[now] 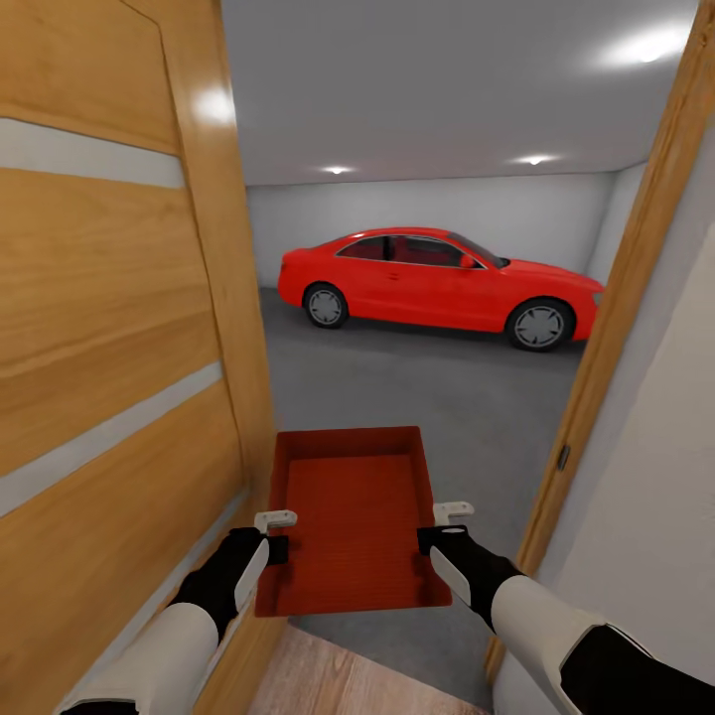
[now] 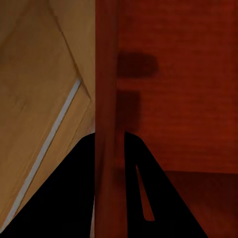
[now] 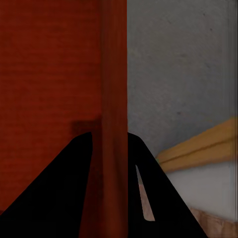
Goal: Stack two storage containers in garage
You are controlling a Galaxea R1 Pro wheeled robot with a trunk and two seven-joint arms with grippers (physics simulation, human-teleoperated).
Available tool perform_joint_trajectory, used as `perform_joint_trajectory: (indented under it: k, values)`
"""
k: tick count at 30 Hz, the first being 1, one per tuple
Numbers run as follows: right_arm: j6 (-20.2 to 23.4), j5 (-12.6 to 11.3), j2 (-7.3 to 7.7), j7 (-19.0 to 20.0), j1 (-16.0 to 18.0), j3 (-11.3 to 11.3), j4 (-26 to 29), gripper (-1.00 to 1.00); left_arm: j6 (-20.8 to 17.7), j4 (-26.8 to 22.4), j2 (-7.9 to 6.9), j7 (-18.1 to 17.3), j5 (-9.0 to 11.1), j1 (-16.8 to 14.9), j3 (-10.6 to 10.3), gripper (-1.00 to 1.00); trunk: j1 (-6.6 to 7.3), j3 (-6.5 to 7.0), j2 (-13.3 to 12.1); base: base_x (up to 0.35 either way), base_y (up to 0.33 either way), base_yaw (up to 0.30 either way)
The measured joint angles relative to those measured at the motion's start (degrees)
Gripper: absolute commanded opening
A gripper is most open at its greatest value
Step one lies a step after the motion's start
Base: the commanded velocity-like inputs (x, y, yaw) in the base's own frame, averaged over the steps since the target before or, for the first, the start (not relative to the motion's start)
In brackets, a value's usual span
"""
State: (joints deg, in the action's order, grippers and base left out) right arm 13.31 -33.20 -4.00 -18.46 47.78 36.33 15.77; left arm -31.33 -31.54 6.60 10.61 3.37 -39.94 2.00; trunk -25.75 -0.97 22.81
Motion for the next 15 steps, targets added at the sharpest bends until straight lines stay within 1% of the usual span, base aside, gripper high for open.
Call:
perform_joint_trajectory:
  k: [3,5,9,15]
  values:
    - [-0.01,-0.01,-0.01,-0.02,0.00,0.01,-0.01,-1.00,0.00,0.00,-0.01,0.00,0.00,0.00,0.00,-1.00,0.00,0.00,0.00,0.001,0.001,-0.207]
    - [0.01,0.01,-0.01,0.01,0.01,0.00,-0.01,-1.00,-0.02,-0.02,0.00,0.00,-0.02,0.01,0.02,-1.00,0.00,0.00,0.00,0.000,0.000,-0.077]
    - [0.01,0.05,0.00,0.06,0.01,-0.03,-0.02,-1.00,-0.03,-0.02,0.01,0.01,-0.02,0.01,0.03,-1.00,0.00,0.00,0.00,0.039,0.030,-0.014]
    - [-0.01,-0.01,-0.02,0.01,0.00,0.00,-0.03,-1.00,-0.03,-0.03,0.00,0.02,0.01,0.01,0.02,-1.00,0.02,0.00,0.00,0.153,0.155,-0.001]
